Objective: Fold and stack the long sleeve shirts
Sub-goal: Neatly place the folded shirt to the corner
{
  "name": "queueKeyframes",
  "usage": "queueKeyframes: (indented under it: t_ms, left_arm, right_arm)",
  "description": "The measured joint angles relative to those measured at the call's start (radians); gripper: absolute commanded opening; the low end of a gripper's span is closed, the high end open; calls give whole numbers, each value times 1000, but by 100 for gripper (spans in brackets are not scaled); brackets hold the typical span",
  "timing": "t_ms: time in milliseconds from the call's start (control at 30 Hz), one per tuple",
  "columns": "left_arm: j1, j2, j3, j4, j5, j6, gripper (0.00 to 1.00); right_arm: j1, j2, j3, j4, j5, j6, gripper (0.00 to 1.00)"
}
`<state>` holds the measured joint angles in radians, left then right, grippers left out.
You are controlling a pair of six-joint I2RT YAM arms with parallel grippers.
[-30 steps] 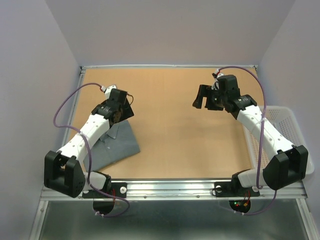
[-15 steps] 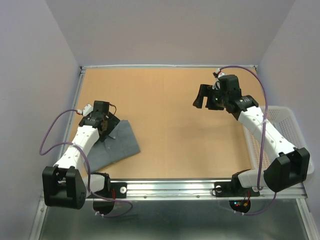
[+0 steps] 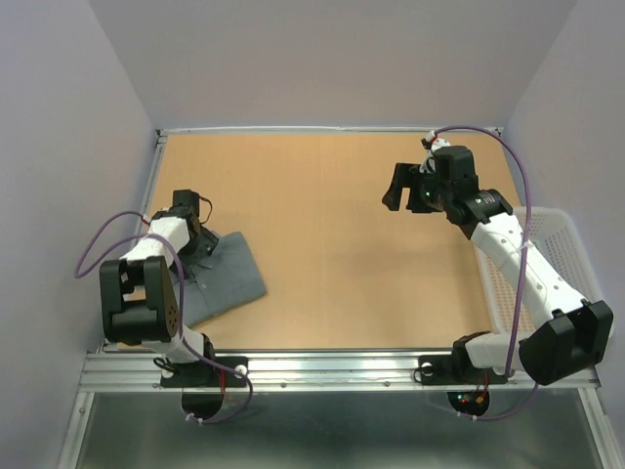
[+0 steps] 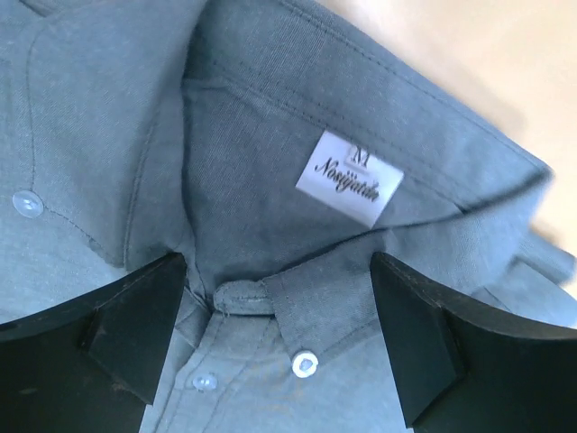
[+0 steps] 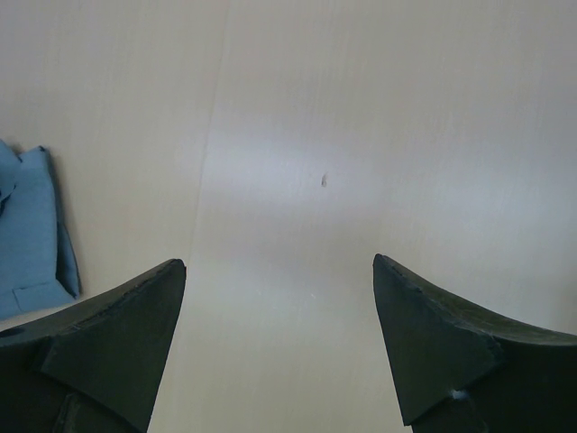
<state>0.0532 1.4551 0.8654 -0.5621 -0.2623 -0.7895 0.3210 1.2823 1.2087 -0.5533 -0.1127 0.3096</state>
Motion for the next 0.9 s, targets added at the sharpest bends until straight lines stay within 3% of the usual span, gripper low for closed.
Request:
queueKeyframes:
  t_ms: [367, 567, 700, 900]
  left_arm:
    - [27, 270, 215, 136, -117, 399, 98]
    - [27, 302, 248, 226, -160, 613, 98]
    - [27, 239, 171, 268, -183, 663, 99]
    - [27, -46, 127, 204, -227, 690, 99]
  right_arm:
    - [0, 2, 0, 0, 14, -19, 89]
    - [0, 5, 0, 0, 6, -19, 89]
    - [0, 17, 0, 0, -3, -19, 89]
    - [0, 34, 0, 0, -17, -19, 89]
